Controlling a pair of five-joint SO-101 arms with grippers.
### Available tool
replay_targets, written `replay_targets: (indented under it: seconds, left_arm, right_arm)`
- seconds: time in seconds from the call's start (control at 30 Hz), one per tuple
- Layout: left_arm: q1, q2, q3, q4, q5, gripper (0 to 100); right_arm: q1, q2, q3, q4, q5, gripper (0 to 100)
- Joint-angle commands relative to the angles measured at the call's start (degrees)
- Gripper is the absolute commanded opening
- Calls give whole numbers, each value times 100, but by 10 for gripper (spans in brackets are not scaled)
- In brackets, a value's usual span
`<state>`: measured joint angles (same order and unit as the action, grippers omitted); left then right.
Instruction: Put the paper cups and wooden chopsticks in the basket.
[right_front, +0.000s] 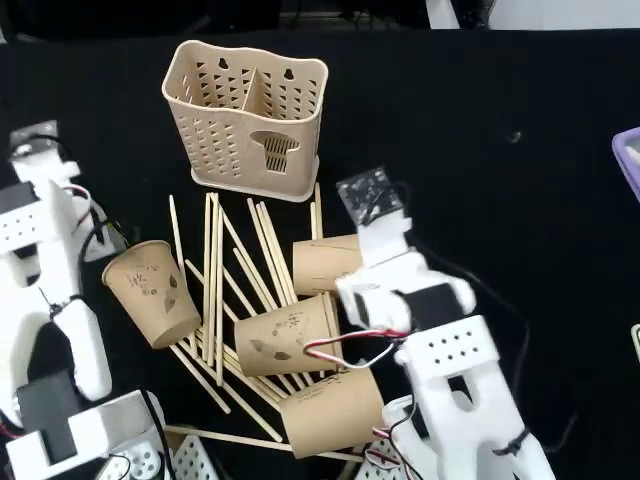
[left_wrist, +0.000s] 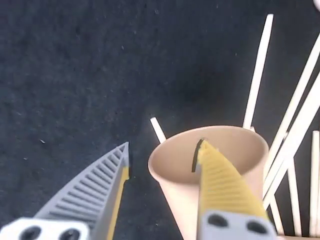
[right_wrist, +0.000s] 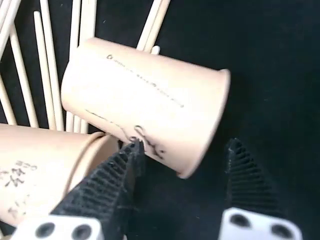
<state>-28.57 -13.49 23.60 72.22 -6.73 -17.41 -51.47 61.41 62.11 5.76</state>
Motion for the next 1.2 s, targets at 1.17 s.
replay_targets:
  seconds: [1.17]
  left_arm:
    - [110, -220, 708, -387, 70, 220]
  right_arm:
    - [-527, 2747, -8004, 1196, 3156, 11]
